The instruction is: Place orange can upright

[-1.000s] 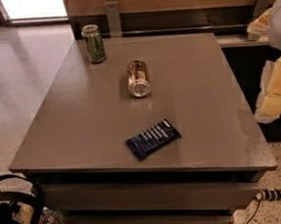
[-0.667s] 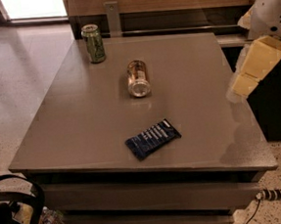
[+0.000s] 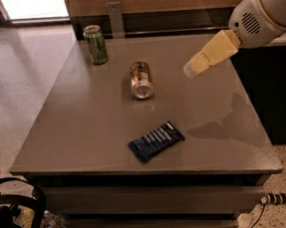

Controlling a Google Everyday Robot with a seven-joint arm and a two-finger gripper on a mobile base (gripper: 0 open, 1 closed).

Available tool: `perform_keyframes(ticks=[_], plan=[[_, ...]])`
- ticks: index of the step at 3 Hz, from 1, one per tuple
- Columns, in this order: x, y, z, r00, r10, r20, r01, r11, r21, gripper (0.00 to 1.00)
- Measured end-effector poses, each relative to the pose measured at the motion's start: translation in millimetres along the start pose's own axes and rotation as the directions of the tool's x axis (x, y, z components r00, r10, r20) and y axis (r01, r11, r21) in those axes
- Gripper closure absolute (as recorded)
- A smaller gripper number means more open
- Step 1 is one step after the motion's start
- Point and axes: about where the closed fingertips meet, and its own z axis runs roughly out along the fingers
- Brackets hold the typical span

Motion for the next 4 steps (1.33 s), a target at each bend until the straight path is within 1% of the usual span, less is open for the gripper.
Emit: perform_keyframes(ticks=[1, 2, 3, 4], plan=[[-20, -21, 8, 0.987, 0.160, 0.016, -0.161, 0.9866, 0.027, 0.00], [-22, -20, 7, 0.980, 0.199, 0.020, -0.199, 0.9797, 0.026, 0.00], [-22, -20, 7, 0.980, 0.199, 0.020, -0.199, 0.9797, 0.026, 0.00], [-52, -23, 32, 0.974, 0.211, -0.079, -0.209, 0.9774, 0.032, 0.00]])
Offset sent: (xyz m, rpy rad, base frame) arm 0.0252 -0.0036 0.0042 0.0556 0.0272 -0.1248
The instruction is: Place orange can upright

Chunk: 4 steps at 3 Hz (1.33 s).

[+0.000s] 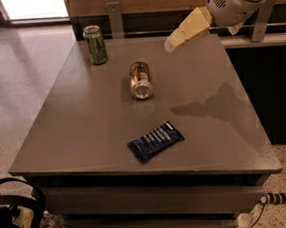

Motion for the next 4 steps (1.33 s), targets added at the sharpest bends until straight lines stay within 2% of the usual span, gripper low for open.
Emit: perform_keyframes(ticks=[1, 2, 3, 4], plan=[[-39, 12, 49, 0.986, 0.097, -0.138, -0.092, 0.9948, 0.043, 0.00], [-41, 19, 64, 0.968, 0.187, -0.164, -0.167, 0.9773, 0.130, 0.00], [-37, 38, 93, 0.941, 0.246, -0.231, -0.196, 0.9555, 0.220, 0.00], [-32, 45, 111, 0.923, 0.274, -0.271, -0.207, 0.9460, 0.249, 0.00]])
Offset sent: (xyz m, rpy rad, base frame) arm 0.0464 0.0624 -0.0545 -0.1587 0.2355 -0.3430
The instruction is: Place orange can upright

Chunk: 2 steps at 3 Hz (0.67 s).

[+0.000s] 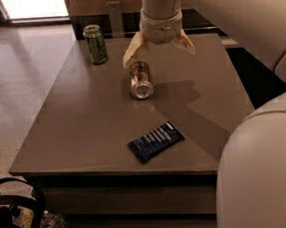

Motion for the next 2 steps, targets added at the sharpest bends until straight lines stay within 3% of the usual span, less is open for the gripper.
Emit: perform_keyframes(ticks=[2], plan=[[-15, 8, 36, 0.997, -0.016, -0.070, 0.011, 0.9975, -0.069, 0.00]])
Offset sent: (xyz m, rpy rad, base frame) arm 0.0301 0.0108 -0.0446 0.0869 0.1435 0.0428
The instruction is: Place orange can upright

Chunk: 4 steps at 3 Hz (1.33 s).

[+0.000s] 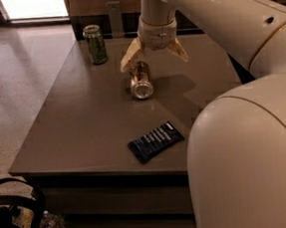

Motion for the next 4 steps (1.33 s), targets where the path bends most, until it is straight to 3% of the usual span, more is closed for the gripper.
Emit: perform_keyframes(ticks=[3, 4], plan=[[-6, 10, 28, 0.999, -0.011, -0.046, 0.008, 0.9976, -0.069, 0.01], [-7, 15, 41, 0.998, -0.019, -0.062, 0.013, 0.9948, -0.101, 0.11]])
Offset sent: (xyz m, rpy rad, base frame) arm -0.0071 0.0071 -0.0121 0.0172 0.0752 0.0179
